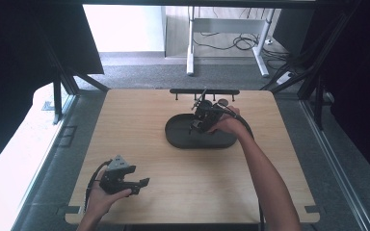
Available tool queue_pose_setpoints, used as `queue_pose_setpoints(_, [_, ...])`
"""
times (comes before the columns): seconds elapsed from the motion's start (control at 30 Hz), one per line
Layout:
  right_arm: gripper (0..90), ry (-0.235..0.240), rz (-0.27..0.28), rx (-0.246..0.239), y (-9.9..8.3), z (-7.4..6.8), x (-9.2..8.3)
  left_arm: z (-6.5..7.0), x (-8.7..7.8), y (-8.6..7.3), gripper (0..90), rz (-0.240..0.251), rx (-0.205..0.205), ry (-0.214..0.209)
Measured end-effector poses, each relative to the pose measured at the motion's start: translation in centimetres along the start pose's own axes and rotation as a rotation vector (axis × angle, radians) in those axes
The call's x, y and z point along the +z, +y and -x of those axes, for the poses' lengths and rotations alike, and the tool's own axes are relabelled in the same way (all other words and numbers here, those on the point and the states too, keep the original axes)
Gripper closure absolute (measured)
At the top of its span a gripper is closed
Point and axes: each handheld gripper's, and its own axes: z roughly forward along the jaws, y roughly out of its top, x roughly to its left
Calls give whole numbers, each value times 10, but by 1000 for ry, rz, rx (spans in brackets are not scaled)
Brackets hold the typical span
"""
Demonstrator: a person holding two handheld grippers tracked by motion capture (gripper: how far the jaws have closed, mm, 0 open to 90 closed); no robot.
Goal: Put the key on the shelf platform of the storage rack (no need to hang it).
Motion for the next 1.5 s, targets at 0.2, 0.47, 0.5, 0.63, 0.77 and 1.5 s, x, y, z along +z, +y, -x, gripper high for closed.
queue_pose_setpoints(0.2, [498,14,-4,9,0,2,10,-1,0,0,261,-6,2,1])
queue_pose_setpoints(0.47, [497,23,-3,8,-5,6,23,-1,2,-1,261,-12,-2,3])
queue_pose_setpoints(0.5, [497,22,-8,13,-6,6,25,-1,2,-1,261,-12,-2,3])
queue_pose_setpoints(0.63, [497,24,-1,12,-6,7,29,-1,3,-1,261,-11,-1,0])
queue_pose_setpoints(0.77, [497,15,-17,4,-8,7,33,-1,3,-1,261,-11,-1,0])
queue_pose_setpoints(1.5, [496,-1,-62,-8,-28,15,45,1,6,-1,261,-28,10,0])
